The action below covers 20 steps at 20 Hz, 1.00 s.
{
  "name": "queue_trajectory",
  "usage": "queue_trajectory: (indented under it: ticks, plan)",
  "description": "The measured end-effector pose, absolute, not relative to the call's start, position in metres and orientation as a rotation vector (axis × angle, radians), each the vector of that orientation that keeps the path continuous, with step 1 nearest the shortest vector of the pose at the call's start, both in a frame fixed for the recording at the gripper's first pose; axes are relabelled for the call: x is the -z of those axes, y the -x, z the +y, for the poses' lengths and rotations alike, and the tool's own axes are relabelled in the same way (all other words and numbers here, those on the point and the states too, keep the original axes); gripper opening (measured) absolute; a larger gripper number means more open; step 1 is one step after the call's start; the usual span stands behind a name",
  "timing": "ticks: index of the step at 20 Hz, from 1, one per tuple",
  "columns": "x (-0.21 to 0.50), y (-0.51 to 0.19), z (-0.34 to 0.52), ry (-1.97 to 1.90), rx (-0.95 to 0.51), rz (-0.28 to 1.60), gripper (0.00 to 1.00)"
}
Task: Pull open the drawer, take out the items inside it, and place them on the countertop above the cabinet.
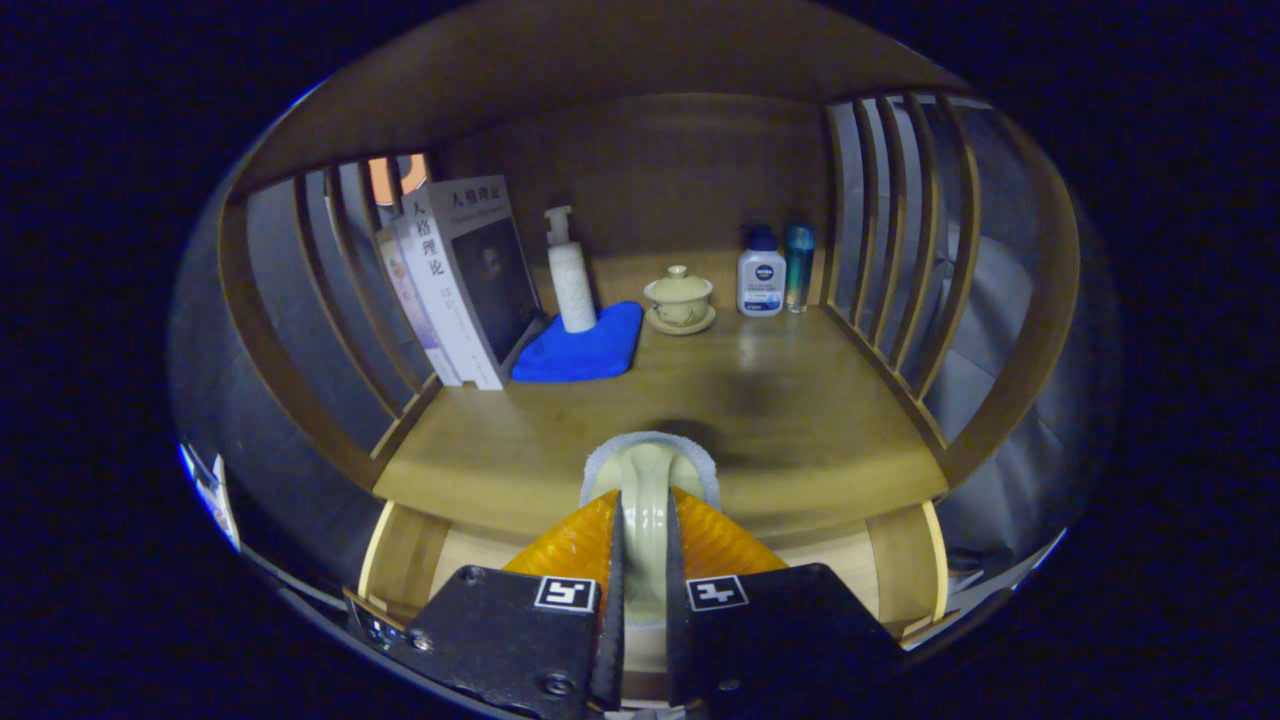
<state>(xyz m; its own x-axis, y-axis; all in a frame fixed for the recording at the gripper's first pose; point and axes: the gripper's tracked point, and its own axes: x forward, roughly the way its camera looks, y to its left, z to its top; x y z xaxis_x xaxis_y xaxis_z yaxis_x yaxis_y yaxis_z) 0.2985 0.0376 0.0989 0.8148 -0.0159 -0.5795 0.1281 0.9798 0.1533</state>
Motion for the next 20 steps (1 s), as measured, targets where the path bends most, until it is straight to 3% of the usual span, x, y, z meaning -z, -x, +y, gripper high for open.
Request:
queue_trajectory:
  ticks: [11,16,20]
  plan:
    - [-0.08,-0.356,0.042,-0.17,0.092,0.634,0.2]
    - [-0.07,-0.363,0.036,-0.036,0.102,0.613,0.28]
    - [-0.064,-0.369,0.046,-0.049,0.081,0.583,0.5]
